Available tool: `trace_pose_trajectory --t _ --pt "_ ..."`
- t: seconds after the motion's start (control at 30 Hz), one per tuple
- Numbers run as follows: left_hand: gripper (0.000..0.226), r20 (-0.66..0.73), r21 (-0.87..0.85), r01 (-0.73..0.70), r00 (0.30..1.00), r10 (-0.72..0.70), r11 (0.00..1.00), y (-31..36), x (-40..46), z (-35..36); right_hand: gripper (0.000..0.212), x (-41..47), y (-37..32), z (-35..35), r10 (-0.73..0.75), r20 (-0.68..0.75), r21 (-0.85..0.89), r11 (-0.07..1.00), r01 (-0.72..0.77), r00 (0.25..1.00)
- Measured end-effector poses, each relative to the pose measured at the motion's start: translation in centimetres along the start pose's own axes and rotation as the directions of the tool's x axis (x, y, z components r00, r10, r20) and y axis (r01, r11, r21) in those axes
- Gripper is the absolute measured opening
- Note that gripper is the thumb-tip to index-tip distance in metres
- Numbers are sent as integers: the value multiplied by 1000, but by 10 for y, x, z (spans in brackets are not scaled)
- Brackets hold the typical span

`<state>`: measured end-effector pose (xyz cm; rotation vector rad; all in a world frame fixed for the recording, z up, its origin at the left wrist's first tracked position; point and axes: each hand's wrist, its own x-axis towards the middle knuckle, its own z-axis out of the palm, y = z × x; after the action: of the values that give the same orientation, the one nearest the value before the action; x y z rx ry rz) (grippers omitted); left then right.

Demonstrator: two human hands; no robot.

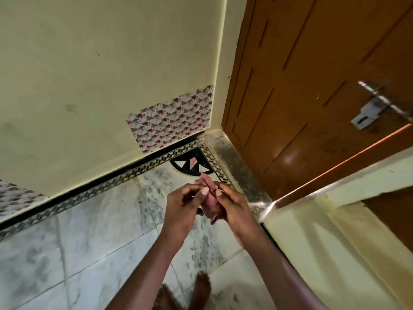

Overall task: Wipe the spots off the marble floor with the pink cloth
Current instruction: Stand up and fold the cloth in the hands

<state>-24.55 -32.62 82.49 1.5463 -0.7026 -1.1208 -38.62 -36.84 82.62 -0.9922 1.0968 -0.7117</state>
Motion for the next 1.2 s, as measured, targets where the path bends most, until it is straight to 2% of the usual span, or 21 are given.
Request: trace_pose_trajectory --t 0.17,0.3,0.43,0.63,0.73,0.83,0.93,1.03,1.1,1.17,1.2 --pt "13 0 38 -7 1000 7 999 31 -29 6 28 -51 -20 -2 -47 11 81 996 46 999" --pt "21 45 68 -11 999 8 998 47 -38 12 30 -73 -23 -3 -72 -59 179 981 81 996" --pt "12 78 163 -9 997 -3 987 46 -28 14 34 -81 -18 4 12 -138 301 953 31 990" --pt "11 127 117 37 991 -52 992 65 -9 7 31 -76 -22 23 161 -159 516 855 -57 974" --pt "15 260 94 26 964 -50 995 74 5 -8 32 -64 -28 32 201 -206 573 818 -48 958" --pt "18 441 35 -17 897 0 999 81 13 -31 38 -52 -38 44 232 -254 668 745 -3 939" --pt "31 507 33 -105 859 74 994 90 21 -56 45 -41 -49 61 235 -273 747 663 52 933" --pt "17 474 40 -163 872 125 986 90 30 -73 40 -40 -56 81 138 -315 680 723 122 939" --pt "26 441 -25 -13 897 23 1000 96 37 -83 36 -42 -61 101 7 -342 575 792 204 940" --pt "42 482 -92 214 864 -144 973 102 43 -93 35 -43 -59 119 -121 -369 392 879 272 922" --pt "47 512 -108 274 839 -183 956 105 49 -100 39 -42 -58 129 -176 -393 286 909 303 902"
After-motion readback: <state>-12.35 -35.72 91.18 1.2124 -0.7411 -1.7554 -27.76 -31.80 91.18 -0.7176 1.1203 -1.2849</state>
